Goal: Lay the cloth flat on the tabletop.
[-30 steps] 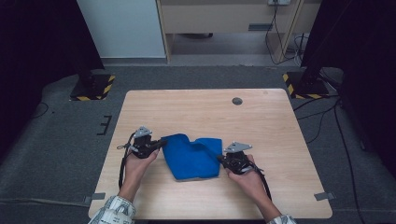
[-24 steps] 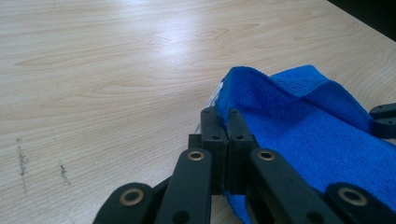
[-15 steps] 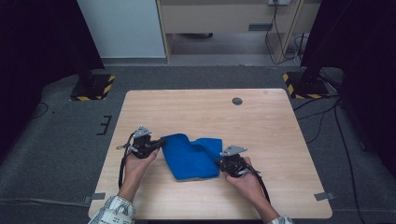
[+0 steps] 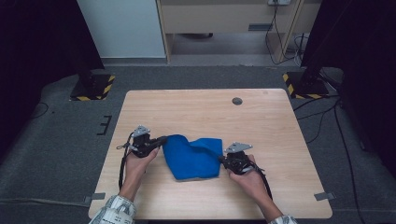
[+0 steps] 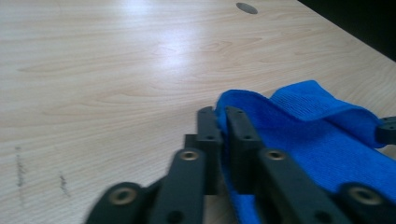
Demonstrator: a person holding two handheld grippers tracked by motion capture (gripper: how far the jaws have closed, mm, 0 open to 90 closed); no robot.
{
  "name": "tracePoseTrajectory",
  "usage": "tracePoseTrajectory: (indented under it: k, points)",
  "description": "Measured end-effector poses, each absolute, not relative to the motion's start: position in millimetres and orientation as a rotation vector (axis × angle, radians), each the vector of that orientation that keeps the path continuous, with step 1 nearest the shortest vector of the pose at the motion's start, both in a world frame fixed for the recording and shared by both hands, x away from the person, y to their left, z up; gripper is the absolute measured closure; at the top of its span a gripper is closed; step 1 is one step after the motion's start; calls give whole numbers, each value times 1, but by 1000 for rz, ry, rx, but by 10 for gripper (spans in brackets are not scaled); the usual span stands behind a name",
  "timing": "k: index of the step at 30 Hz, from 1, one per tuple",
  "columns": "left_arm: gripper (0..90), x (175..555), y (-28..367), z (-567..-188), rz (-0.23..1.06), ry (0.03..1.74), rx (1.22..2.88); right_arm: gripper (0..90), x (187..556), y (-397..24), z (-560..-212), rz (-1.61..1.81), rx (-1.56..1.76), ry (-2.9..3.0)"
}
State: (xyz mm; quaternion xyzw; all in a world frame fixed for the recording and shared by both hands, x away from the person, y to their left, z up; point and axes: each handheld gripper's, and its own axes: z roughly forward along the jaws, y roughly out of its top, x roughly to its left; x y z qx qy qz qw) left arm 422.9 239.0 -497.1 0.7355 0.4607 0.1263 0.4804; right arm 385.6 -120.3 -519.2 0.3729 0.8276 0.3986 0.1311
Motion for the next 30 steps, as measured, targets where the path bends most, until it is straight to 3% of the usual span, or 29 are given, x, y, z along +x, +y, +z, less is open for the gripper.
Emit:
tracePoseTrajectory:
  k: [30]
  points:
    - [889, 423, 194, -443, 339, 989, 1861, 897, 396, -210, -436, 1216, 1167, 2226]
